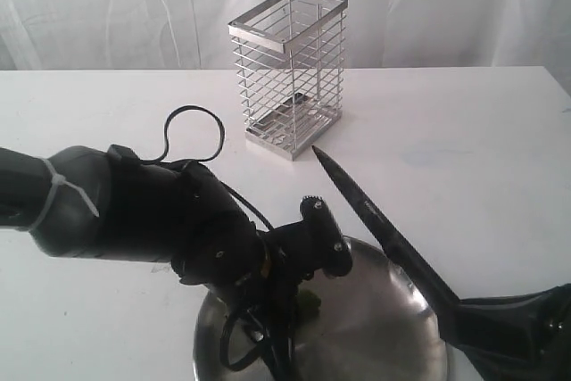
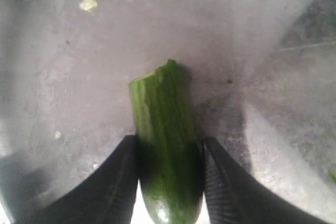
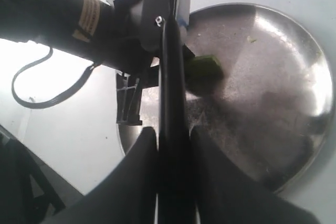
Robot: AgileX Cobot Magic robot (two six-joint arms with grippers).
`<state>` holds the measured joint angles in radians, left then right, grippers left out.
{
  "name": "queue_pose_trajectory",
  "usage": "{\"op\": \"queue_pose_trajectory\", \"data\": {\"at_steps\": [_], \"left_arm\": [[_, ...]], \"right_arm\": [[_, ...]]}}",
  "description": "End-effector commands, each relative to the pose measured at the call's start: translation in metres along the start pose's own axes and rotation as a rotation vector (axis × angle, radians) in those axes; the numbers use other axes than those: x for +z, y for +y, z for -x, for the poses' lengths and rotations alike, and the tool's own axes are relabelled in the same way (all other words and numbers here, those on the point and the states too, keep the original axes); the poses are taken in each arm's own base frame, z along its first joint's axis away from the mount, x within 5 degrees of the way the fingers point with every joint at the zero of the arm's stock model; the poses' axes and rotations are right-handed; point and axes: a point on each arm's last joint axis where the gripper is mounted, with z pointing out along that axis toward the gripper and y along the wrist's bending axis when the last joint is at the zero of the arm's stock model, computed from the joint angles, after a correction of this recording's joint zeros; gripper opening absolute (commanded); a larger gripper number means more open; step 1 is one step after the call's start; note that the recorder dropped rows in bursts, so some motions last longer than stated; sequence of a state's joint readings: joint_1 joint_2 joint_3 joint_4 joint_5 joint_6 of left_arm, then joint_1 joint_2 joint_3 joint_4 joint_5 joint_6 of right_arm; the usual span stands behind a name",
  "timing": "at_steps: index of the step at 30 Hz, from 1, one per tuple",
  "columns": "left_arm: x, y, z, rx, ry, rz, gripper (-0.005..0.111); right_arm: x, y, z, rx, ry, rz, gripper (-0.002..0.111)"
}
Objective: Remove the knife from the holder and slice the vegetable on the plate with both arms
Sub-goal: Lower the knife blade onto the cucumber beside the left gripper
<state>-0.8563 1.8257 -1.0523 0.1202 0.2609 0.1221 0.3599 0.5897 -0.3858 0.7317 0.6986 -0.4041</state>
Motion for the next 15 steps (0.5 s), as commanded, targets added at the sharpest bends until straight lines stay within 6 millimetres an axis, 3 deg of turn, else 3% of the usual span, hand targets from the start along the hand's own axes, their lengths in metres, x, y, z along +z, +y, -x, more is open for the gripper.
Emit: {"op": "queue_pose_trajectory", "data": {"at_steps": [1, 10, 14, 15], "left_arm": [[0.006, -0.004, -0.004, -0.206, 0.036, -0.026, 0.022], [-0.011, 0.004, 0.018, -0.356, 0.018, -0.02, 0.021], [-0.014, 0.005, 0.021, -0.457, 0.003, -0.018, 0.024], [-0.012, 0.004, 0.019, -0.467, 0.0, -0.021, 0.032]], "right_arm": [[0.001, -0.005, -0.004, -0.067, 0.039, -0.05, 0.0], [0.0, -0.018, 0.016, -0.151, 0.115, -0.234, 0.0], [0.017, -0.026, 0.022, -0.161, 0.266, -0.24, 0.0], [0.024, -0.029, 0.022, -0.162, 0.299, -0.239, 0.0]]}}
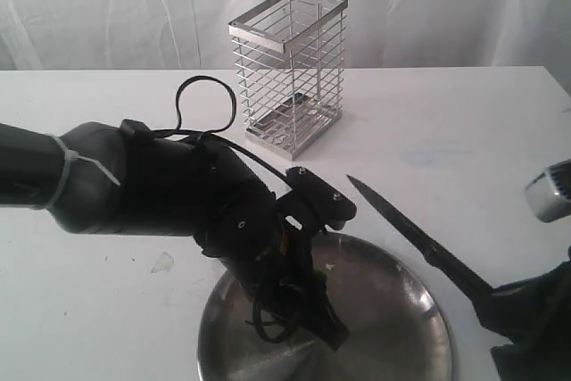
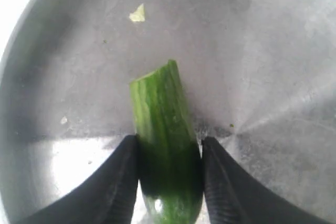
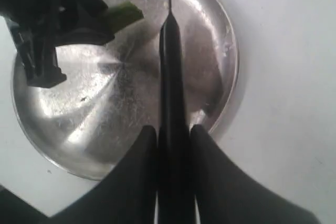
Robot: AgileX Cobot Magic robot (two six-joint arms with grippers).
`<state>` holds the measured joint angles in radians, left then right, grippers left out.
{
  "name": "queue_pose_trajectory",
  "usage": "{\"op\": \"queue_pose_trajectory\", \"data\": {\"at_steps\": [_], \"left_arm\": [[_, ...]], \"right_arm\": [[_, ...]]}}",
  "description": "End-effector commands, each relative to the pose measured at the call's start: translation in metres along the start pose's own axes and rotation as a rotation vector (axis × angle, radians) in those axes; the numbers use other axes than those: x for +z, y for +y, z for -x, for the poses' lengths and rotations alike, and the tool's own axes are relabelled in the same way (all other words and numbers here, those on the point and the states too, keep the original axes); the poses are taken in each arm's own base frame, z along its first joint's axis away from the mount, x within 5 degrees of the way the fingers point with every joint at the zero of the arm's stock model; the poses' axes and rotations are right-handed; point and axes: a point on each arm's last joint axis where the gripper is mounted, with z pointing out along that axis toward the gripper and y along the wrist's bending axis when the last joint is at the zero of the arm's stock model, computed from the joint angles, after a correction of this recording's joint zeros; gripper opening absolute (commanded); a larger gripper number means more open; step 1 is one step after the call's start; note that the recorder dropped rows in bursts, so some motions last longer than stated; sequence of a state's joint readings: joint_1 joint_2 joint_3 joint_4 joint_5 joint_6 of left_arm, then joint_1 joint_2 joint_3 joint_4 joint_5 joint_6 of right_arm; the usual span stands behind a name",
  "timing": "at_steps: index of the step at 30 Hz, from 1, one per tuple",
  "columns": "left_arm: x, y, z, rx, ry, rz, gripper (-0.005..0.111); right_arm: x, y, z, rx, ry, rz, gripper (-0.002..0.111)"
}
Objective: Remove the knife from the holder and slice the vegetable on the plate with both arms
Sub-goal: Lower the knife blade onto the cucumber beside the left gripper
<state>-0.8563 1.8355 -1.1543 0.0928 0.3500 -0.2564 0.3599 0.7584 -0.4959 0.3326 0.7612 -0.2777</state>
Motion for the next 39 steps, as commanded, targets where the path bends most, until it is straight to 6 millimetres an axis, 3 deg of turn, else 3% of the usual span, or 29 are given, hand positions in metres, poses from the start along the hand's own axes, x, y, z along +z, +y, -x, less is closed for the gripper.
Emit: {"op": "queue_pose_trajectory", "data": {"at_steps": [1, 7, 15, 26, 39], "left_arm": [[0.002, -0.001, -0.006, -0.088, -0.002, -0.014, 0.039], [0.011, 0.0, -0.016, -0.135, -0.065, -0.024, 0.046], [-0.02, 0.0, -0.011, -0.12, -0.123, -0.029, 0.057], [-0.06, 0.006, -0.011, -0.051, -0.165, 0.033, 0.057], [-0.063, 0.027, -0.009, -0.118, -0.178, 0.076, 0.057]], "right_arm": [[0.022, -0.006, 0.006, -0.016, 0.118, -0.001, 0.0], [0.026, -0.001, 0.007, -0.077, 0.122, 0.063, 0.0], [0.027, 0.001, 0.009, -0.131, 0.111, 0.096, 0.0], [0.052, 0.008, 0.01, -0.209, 0.186, 0.13, 0.0], [0.068, 0.004, 0.011, -0.19, 0.228, 0.12, 0.0]]}}
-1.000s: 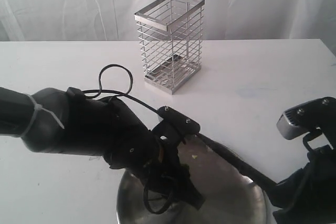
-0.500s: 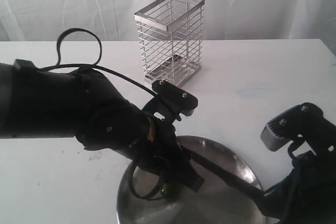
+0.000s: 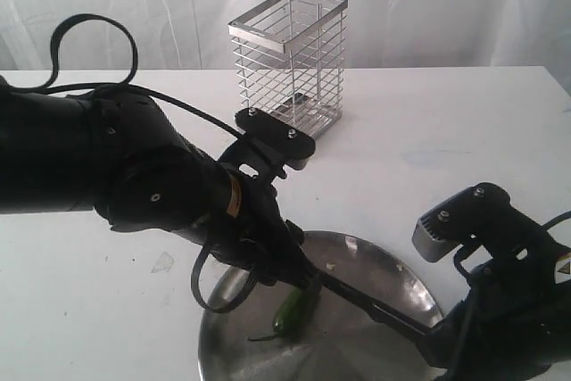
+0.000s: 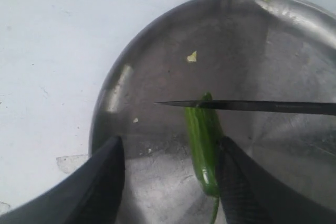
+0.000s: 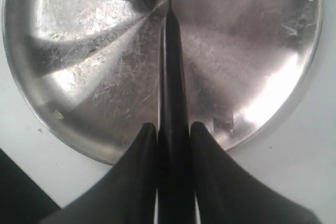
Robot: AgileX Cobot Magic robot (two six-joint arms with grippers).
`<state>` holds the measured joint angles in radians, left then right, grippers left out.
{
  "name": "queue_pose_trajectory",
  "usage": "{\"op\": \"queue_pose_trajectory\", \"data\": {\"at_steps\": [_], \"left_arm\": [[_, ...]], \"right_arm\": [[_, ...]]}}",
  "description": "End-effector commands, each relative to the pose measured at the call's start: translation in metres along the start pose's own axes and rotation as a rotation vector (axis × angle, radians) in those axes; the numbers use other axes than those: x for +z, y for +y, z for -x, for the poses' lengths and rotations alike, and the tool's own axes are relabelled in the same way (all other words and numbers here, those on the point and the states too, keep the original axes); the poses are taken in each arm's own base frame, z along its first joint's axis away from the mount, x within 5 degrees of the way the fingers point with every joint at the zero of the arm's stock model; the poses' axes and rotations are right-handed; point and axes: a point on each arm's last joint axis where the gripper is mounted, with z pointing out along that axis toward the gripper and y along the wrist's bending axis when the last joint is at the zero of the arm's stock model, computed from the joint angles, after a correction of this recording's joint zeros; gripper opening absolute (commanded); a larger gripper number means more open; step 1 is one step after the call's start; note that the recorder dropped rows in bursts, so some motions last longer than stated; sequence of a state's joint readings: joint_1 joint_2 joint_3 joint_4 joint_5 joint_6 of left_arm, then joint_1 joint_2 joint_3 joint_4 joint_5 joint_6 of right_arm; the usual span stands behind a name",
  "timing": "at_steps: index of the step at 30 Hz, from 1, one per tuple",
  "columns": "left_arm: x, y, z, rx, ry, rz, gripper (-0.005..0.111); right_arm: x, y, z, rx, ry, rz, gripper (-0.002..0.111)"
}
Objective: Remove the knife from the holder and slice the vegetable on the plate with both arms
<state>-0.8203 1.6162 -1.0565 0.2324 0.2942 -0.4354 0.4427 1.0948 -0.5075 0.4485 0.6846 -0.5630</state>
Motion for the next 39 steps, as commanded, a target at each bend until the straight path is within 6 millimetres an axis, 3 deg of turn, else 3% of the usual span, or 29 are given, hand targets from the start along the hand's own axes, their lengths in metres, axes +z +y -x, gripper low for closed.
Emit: {"op": "queue_pose_trajectory", "data": {"at_steps": [1, 39], "left_arm": [[-0.001, 0.008, -0.002, -0.022, 0.011, 0.019, 0.057], [0.012, 0.006, 0.001, 0.011, -0.032, 0.014, 0.053]], "right_arm": [[0.006, -0.002, 0.005, -0.004, 0.006, -0.003, 0.0], [0.015, 0.0, 0.009, -0.027, 0.019, -0.001, 0.0]]}}
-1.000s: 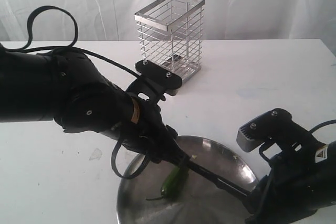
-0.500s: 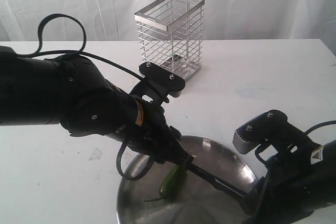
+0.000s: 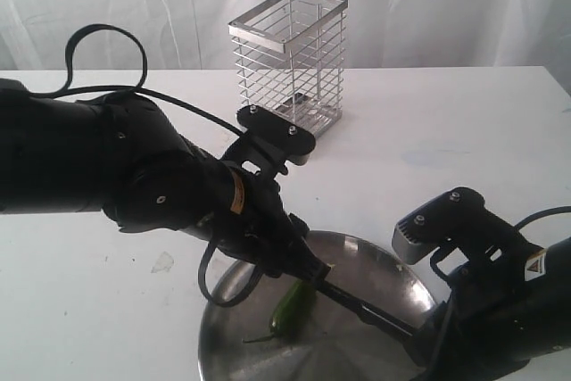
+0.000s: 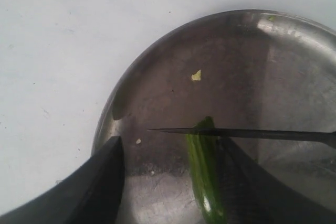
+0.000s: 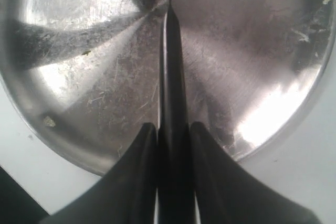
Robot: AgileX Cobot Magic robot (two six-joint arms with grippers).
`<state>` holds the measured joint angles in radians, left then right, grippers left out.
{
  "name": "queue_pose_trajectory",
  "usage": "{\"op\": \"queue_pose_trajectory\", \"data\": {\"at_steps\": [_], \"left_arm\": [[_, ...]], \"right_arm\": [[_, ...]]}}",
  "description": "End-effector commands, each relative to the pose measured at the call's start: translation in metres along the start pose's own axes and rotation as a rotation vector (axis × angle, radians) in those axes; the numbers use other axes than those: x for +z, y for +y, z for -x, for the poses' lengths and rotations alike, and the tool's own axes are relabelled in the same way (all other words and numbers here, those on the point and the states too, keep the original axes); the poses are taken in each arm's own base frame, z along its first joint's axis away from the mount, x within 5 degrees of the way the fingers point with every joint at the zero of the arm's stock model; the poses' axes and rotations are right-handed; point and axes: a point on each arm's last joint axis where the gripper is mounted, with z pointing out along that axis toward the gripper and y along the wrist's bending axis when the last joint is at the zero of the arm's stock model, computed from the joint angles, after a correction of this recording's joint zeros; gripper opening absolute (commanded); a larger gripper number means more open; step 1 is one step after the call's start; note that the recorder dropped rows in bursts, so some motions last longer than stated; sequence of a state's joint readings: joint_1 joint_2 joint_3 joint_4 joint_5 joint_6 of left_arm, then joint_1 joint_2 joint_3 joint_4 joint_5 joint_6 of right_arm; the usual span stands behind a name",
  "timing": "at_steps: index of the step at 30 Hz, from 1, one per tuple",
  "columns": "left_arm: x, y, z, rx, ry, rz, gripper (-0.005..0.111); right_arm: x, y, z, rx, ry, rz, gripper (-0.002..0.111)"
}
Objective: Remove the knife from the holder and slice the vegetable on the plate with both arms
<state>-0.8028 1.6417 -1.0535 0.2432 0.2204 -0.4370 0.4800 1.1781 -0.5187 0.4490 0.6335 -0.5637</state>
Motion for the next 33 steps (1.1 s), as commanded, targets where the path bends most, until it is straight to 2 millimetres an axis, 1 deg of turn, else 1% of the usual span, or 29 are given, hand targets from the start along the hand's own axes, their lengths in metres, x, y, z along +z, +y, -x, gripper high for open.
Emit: {"op": "queue_pose_trajectory", "data": {"at_steps": [1, 4, 7, 12, 14, 23, 33], "left_arm": [[0.006, 0.002, -0.004, 0.023, 0.02, 0.019, 0.049], [0.016, 0.001, -0.005, 0.027, 0.022, 0.014, 0.032], [0.022, 0.0, -0.003, 0.036, -0.014, 0.002, 0.018], [0.028, 0.001, 0.0, 0.02, -0.054, -0.012, 0.001], [0.032, 0.004, -0.001, -0.013, -0.046, -0.011, 0.0], [0.049, 0.003, -0.006, -0.013, -0.029, -0.018, 0.0], [0.048, 0.0, -0.005, -0.047, -0.043, -0.035, 0.0]], "right_arm": [[-0.001, 0.0, 0.003, -0.013, -0.011, -0.005, 0.0], [-0.001, 0.0, 0.002, -0.012, -0.007, -0.002, 0.0], [-0.001, 0.0, 0.002, -0.012, -0.005, -0.001, 0.0], [-0.001, 0.0, 0.002, -0.012, -0.005, -0.001, 0.0], [-0.001, 0.0, 0.002, -0.012, -0.005, -0.001, 0.0], [-0.001, 0.0, 0.002, -0.012, -0.005, -0.001, 0.0], [-0.001, 0.0, 0.002, -0.012, -0.008, -0.003, 0.0]]}}
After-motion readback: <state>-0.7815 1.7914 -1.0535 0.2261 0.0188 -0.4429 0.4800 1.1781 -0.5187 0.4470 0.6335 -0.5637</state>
